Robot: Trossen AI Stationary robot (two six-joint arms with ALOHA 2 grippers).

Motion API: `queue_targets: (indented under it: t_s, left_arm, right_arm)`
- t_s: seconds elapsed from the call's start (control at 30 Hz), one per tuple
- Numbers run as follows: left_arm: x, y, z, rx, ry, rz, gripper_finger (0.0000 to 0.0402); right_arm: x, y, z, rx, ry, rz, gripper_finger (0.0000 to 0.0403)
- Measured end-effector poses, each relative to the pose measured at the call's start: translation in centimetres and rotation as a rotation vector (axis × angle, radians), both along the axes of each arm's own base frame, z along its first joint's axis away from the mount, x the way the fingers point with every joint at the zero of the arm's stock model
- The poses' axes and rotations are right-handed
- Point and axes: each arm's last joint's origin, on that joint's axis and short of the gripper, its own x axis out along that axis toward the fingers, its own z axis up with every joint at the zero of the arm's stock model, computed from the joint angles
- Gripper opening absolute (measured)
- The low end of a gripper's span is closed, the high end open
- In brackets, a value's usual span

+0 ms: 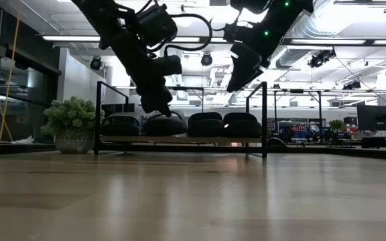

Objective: Pick and place slides into the shelf
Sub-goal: Put the black slide on the shelf, then return to Home Position

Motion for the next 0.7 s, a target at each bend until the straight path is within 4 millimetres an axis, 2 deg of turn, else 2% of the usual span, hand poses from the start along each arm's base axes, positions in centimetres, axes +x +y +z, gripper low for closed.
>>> queue_targets:
  t_s: [0.23,0.4,0.53,0.7]
  left_arm:
    - [0.04,0.01,0.04,-0.005,-0.019,0.012,0.0154]
    - [0.02,0.05,0.06,0.006,-0.021,0.028,0.0210]
    - [-0.04,0.10,0.11,0.031,-0.013,0.051,0.0236]
    - [-0.28,0.13,0.50,0.064,-0.008,0.079,0.0245]
  right_arm:
    - [0.02,0.04,-0.01,0.011,-0.001,0.009,0.0248]
    - [0.01,0.04,-0.02,0.010,-0.001,0.009,0.0248]
    - [0.01,0.04,-0.02,0.010,-0.001,0.009,0.0248]
    - [0.01,0.04,-0.02,0.010,-0.001,0.009,0.0248]
